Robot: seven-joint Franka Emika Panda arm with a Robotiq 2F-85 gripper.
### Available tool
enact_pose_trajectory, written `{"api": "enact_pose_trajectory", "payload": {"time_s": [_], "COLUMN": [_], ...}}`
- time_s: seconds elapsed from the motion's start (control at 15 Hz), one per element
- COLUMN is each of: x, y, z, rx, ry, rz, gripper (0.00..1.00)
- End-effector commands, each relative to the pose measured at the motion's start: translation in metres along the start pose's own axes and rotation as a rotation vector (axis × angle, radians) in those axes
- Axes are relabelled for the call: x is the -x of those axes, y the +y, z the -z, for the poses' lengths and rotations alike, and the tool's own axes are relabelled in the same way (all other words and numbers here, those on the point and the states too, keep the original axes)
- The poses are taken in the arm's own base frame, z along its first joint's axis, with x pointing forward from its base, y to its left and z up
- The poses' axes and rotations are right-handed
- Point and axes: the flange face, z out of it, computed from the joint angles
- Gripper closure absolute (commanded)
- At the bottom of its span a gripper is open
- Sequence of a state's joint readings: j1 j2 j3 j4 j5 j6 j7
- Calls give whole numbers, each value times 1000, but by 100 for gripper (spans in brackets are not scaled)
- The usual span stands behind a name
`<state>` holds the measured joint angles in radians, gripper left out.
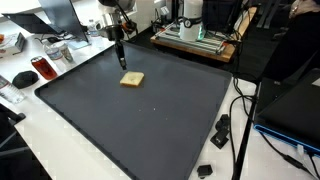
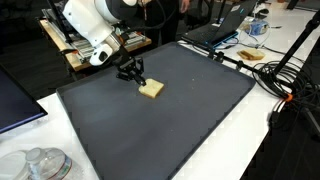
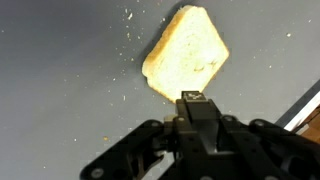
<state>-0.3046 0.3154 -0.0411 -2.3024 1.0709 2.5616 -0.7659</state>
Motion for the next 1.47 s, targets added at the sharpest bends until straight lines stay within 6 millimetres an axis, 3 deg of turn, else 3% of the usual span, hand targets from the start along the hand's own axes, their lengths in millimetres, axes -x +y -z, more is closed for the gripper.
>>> {"api": "enact_pose_trajectory", "payload": {"time_s": [0.0,0.4,0.67,1.13,1.4], "x": [28,52,72,100,88], "y": [-18,-63,-95,-117,-126], "z": [22,40,34,7,4], "rx": [55,154,228,354,425], "ry": [73,163,187,130,98], "rz": [-29,35,106,232,275], "gripper": [95,95,95,95,95]}}
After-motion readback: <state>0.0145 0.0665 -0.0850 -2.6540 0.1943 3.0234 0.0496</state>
